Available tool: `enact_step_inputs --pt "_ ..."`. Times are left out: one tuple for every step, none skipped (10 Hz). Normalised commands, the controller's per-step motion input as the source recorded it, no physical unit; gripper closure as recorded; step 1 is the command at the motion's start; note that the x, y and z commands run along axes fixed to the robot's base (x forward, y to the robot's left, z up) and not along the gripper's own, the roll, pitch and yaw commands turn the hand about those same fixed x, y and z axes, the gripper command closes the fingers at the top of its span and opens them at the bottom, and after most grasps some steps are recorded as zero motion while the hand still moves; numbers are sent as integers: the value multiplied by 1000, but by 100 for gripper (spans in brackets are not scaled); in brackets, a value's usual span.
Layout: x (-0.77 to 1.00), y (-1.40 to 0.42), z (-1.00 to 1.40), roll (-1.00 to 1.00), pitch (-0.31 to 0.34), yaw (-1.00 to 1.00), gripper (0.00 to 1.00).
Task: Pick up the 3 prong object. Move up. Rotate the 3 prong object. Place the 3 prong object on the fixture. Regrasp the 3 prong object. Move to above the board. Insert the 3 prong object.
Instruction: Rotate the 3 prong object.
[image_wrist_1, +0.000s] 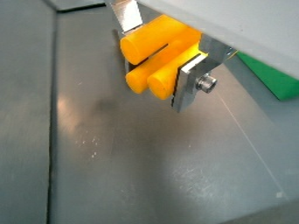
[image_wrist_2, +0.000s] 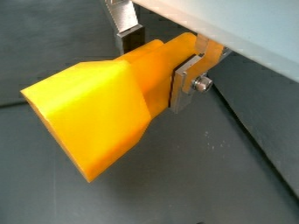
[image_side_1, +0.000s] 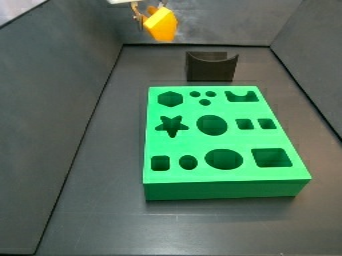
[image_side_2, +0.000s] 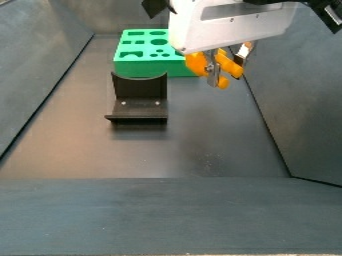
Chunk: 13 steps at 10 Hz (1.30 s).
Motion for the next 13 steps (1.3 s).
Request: enact_step_inputs --pt "-9 14 -12 -7 -25 -1000 100" --pt "-10 13 -12 -9 -30 -1000 100" --pt "-10 14 -12 -11 -35 -1000 100" --pt "-11 13 -12 -14 -45 -1000 100" --pt "-12 14 -13 -15 -47 -878 100" --pt "-14 13 -13 -15 -44 -550 100" --pt "-14 13 -13 -15 -43 -365 100" --pt "-13 13 -13 -15 -43 -211 100" --pt "0 0 -1000 0 0 0 100" --pt "9 3 -1000 5 -11 47 100" --pt "16 13 -1000 24 -11 47 100" --pt "21 14 -1000 55 -8 33 100" --pt "24 15 -1000 71 -5 25 100"
